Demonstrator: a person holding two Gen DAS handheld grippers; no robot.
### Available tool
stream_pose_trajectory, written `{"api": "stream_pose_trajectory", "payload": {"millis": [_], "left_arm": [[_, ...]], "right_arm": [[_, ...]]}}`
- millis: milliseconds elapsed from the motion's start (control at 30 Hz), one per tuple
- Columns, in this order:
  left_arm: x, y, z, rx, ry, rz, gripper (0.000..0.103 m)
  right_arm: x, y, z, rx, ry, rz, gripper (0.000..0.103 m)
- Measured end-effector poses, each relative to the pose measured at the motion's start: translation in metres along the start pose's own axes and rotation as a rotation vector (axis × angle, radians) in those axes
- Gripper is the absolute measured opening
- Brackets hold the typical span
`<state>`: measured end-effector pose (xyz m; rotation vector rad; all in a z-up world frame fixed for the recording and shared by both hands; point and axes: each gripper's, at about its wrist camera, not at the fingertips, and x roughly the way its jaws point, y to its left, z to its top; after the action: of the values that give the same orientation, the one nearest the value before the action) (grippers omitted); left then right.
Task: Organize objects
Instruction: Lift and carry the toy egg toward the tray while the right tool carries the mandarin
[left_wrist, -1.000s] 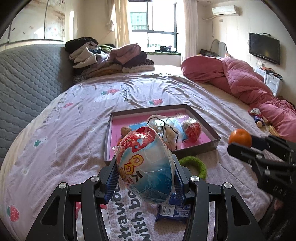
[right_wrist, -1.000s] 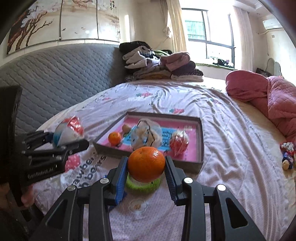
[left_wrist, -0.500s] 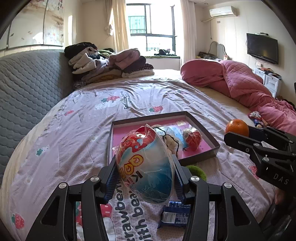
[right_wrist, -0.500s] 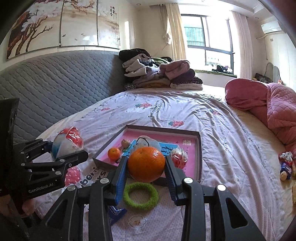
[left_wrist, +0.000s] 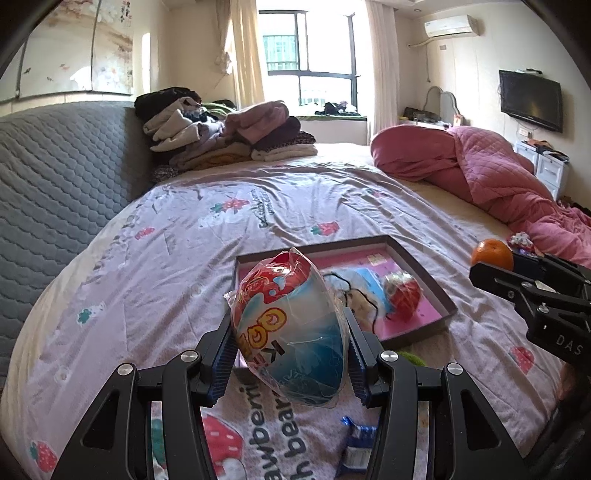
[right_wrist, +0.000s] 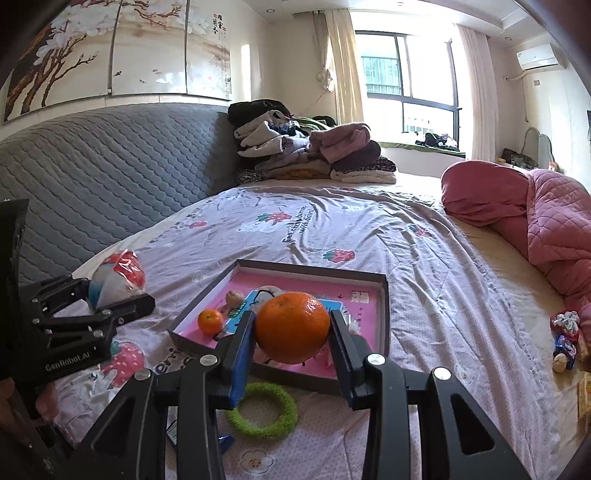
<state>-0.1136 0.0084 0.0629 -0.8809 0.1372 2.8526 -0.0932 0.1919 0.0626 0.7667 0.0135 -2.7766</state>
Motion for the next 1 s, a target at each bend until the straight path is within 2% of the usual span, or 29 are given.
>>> {"api": "stream_pose_trajectory", "payload": {"millis": [400,600,767,1000], "left_arm": [[0.024,0.022,0.03,-0.019,-0.026,0.002,0.053],[0.042,0.029,0.036,-0.027,-0.006,-0.013,0.053],[0.054,0.029,0.036,-0.021,-0.004,-0.024,0.053],[0.069,0.028,0.033,-0.027,-0.004,-0.045,0.053]], "right_arm": [[0.02,-0.012,0.028,-0.008,-0.022,-0.022,0.039],[0.03,-0.018,0.04,-0.003,-0.032,-0.031,0.039],[0.035,-0.023,0.039,0.007,-0.039,-0.038,0.039],[0.05,-0.033,0.028,0.025,0.011,-0.048,0.039]]}}
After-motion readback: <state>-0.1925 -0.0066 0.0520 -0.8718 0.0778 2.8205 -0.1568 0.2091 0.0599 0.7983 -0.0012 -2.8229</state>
